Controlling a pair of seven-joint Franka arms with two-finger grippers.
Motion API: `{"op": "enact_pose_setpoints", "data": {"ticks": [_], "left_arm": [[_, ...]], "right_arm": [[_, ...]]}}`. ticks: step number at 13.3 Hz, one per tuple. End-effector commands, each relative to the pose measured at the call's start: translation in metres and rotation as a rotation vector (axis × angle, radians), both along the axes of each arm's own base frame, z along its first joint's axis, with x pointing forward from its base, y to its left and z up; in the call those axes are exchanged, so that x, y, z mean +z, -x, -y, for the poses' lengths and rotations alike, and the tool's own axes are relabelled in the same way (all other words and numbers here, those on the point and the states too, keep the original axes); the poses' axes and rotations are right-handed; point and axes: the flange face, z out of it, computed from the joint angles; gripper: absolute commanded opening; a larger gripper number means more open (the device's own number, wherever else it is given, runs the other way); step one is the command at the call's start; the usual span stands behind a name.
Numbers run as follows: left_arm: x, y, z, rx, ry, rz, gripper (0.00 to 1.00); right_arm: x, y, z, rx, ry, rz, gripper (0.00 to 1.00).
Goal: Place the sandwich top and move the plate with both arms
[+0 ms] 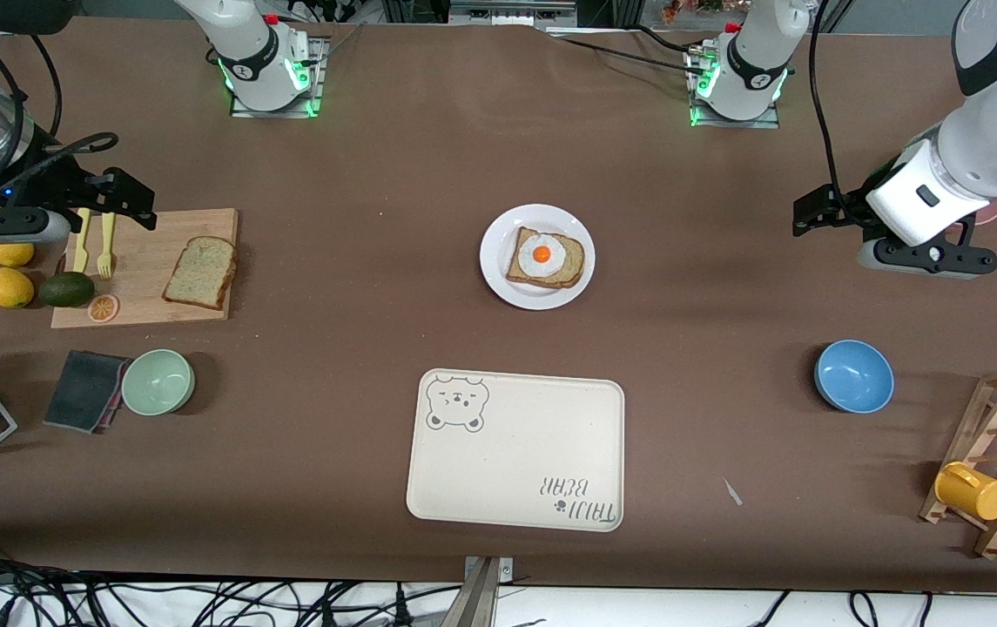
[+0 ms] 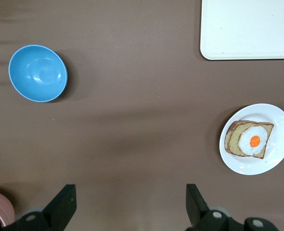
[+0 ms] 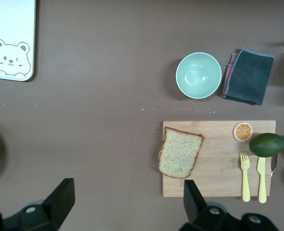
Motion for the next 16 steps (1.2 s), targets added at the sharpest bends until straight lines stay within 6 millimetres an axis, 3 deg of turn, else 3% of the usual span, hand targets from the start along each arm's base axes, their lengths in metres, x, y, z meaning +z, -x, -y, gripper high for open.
{"op": "enact_pose_setpoints", "data": {"ticks": [1,13,16], "left_arm": [[0.007,0.004,-0.003,-0.011,-0.008,0.003,1.0],[0.007,0.004,-0.001,-0.011,-0.007,0.002,1.0],[0.007,0.004,-0.001,-0.011,-0.007,0.002,1.0]], "right_arm": [[0.007,-0.003,0.001,0.0,-0.02,-0.008,1.0],[0.014,-0.007,0.009,-0.001,-0.067,0.015,1.0],[0.003,-0.011,0.013,-0.007,-0.067,-0.01,1.0]]}}
